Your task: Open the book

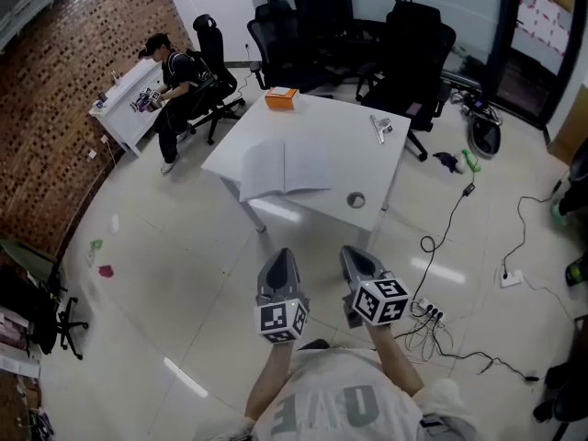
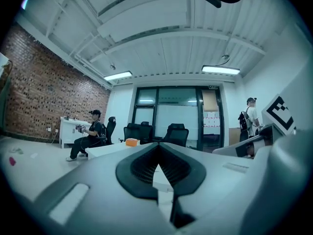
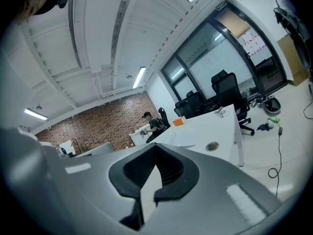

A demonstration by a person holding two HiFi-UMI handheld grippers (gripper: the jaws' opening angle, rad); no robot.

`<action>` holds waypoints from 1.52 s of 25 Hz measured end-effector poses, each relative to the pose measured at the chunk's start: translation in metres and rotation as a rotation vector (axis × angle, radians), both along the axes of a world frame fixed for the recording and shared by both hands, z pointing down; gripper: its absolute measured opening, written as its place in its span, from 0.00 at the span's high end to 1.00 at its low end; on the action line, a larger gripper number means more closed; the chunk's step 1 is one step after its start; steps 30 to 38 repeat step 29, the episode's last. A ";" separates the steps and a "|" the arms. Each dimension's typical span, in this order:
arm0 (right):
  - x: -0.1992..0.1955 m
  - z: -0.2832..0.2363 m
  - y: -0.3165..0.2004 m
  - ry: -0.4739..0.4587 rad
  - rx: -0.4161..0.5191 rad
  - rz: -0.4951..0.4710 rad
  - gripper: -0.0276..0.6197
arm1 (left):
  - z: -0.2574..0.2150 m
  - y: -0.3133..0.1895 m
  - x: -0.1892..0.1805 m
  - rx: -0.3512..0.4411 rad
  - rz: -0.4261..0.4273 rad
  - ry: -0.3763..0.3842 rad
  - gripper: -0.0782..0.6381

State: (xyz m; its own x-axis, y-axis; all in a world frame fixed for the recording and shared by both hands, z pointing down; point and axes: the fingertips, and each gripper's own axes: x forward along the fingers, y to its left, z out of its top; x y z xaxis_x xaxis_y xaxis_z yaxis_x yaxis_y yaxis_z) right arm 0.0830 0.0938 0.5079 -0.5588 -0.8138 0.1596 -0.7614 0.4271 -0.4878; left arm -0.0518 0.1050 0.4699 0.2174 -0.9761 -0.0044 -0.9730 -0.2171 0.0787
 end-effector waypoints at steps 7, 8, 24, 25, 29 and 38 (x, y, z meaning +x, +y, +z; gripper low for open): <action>0.006 0.004 0.016 0.082 0.004 0.021 0.95 | 0.004 0.015 0.008 0.004 0.024 0.017 0.87; 0.003 0.004 0.020 0.087 0.004 0.019 0.95 | 0.004 0.017 0.005 0.002 0.021 0.018 0.87; -0.021 0.000 0.049 0.132 0.027 -0.010 0.95 | 0.006 0.034 -0.010 -0.008 0.021 0.037 0.87; -0.023 -0.001 0.050 0.132 0.028 -0.011 0.95 | 0.006 0.035 -0.012 -0.007 0.020 0.038 0.87; -0.028 0.000 0.054 0.137 0.033 -0.017 0.95 | 0.008 0.039 -0.020 -0.008 0.006 0.043 0.87; -0.028 0.000 0.054 0.137 0.033 -0.017 0.95 | 0.008 0.039 -0.020 -0.008 0.006 0.043 0.87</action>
